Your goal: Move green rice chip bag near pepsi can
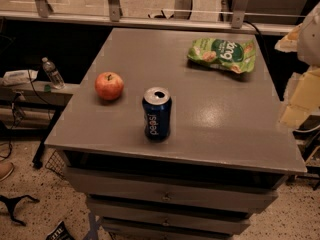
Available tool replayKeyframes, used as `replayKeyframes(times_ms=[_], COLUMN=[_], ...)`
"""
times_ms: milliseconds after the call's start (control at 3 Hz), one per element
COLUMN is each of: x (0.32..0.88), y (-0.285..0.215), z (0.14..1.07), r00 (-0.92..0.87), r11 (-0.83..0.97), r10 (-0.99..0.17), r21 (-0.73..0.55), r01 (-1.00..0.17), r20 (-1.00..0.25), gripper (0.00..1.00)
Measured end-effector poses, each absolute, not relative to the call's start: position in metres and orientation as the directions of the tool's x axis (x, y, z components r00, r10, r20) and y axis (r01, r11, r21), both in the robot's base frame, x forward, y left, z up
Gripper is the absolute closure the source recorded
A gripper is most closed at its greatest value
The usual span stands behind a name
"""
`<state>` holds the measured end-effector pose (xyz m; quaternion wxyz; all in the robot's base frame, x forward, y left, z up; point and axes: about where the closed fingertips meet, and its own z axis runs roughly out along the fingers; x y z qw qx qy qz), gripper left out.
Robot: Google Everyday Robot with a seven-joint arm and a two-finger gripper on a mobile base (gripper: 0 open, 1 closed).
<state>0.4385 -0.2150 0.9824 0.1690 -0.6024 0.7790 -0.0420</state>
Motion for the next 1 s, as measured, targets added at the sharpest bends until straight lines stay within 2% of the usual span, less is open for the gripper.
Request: replayKeyframes(times_ms=[333,1000], x=[0.439,0.518], y=[-0.215,-0.212], z=[0.983,0.974], r00=[-0.216,-0.155], r11=[0.270,0.261], r10=[-0.953,-0.945], r21=[-0.271,-0.376], r01=[-0.924,-0.889], r20=[-0.213,-0.289], gripper=[0.00,0.00])
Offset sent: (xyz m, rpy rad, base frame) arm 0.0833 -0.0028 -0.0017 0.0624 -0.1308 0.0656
